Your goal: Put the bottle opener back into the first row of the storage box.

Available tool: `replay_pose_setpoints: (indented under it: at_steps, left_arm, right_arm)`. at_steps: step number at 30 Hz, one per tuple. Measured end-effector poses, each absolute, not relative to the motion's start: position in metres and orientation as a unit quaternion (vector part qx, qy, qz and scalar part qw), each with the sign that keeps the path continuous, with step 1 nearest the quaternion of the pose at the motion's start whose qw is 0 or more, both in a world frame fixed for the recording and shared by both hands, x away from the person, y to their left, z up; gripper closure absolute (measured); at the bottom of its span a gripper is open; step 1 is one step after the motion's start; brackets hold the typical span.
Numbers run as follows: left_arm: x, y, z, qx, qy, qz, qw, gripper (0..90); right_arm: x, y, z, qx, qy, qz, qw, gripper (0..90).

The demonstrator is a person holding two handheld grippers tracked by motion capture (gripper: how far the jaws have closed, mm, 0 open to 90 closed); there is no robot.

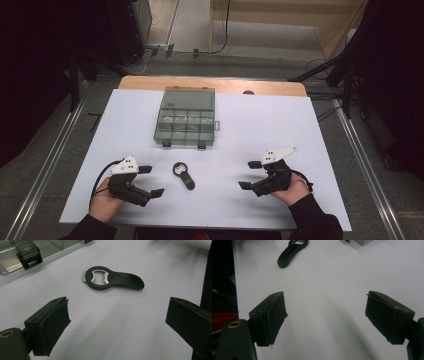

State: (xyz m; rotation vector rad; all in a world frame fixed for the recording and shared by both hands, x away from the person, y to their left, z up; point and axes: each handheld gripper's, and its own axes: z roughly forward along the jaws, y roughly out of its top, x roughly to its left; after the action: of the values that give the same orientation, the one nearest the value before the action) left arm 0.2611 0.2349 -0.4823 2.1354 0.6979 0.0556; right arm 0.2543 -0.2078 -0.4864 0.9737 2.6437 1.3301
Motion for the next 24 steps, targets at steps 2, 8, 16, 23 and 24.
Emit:
replay_pose_setpoints:
  at_steps: [2, 8, 16, 23, 24]
  left_arm:
    - [0.261, 0.235, -0.482, 0.856, 0.281, 0.021, 0.433, 4.6]
    - [0.261, 0.235, -0.482, 0.856, 0.281, 0.02, 0.433, 4.6]
    - [0.261, 0.235, -0.482, 0.856, 0.281, 0.02, 0.433, 4.6]
    - [0.261, 0.235, -0.482, 0.856, 0.281, 0.02, 0.434, 4.6]
    - [0.261, 0.235, -0.482, 0.856, 0.281, 0.02, 0.434, 4.6]
  right_arm:
    - [0.255, -0.207, -0.486, 0.31, 0.849, 0.428, 0.012, 17.6]
    - [0.259, -0.202, -0.486, 0.305, 0.852, 0.426, 0.009, 17.6]
    - [0.264, -0.194, -0.484, 0.297, 0.853, 0.43, 0.007, 17.7]
    - [0.268, -0.187, -0.483, 0.29, 0.856, 0.428, 0.005, 17.9]
    - [0.268, -0.186, -0.482, 0.291, 0.856, 0.428, 0.005, 18.0]
